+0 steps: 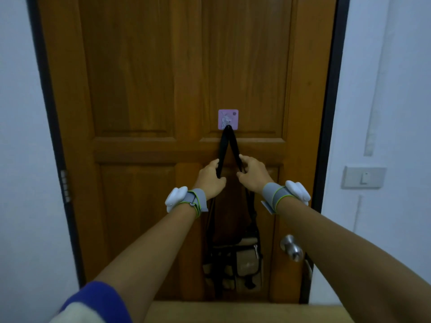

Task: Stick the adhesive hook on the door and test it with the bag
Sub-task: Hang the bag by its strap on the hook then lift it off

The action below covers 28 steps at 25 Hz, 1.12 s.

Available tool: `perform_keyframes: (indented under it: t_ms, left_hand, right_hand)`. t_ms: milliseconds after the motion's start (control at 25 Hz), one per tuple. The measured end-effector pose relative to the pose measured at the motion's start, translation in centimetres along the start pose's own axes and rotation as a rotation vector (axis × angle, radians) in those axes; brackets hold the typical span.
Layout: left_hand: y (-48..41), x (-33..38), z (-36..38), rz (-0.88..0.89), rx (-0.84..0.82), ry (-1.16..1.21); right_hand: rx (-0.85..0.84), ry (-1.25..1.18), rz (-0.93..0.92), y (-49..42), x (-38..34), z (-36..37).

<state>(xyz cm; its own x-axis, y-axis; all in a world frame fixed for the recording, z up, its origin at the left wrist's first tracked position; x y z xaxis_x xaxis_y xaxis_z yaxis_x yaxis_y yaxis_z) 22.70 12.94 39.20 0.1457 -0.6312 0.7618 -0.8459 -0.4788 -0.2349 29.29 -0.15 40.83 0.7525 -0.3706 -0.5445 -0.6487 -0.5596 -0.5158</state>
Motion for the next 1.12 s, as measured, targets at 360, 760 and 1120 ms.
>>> perform_keyframes:
  t_ms: [360, 760, 1120]
  left_hand:
    - [5.2, -7.3, 2.5, -0.123, -0.114, -0.010]
    - [8.9, -12.2, 3.4, -0.255, -0.138, -0.078]
    - [9.8, -11.6, 4.7, -0.240, -0.147, -0.108]
  right_hand:
    - [-0.086, -0.092, 0.145, 7.5, 4.1, 4.1]
    - [-0.110, -0.119, 0.199, 11.4, 5.8, 7.4]
    - [-0.162, -0.103, 0.216, 12.6, 6.4, 7.7]
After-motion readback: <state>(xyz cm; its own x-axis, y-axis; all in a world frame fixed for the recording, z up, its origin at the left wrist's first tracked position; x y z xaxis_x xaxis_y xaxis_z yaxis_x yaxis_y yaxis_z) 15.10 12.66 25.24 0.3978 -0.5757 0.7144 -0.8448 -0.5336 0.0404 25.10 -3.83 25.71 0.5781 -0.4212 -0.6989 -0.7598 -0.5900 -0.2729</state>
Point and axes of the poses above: each hand's wrist, its own y-axis away from the middle knuckle, its own z-axis out of the palm, x = y × z, the point moved 1 cm from there along -y, towards the middle knuckle, and after that the axes turned 11 degrees about -z, right-handed, at the moved point
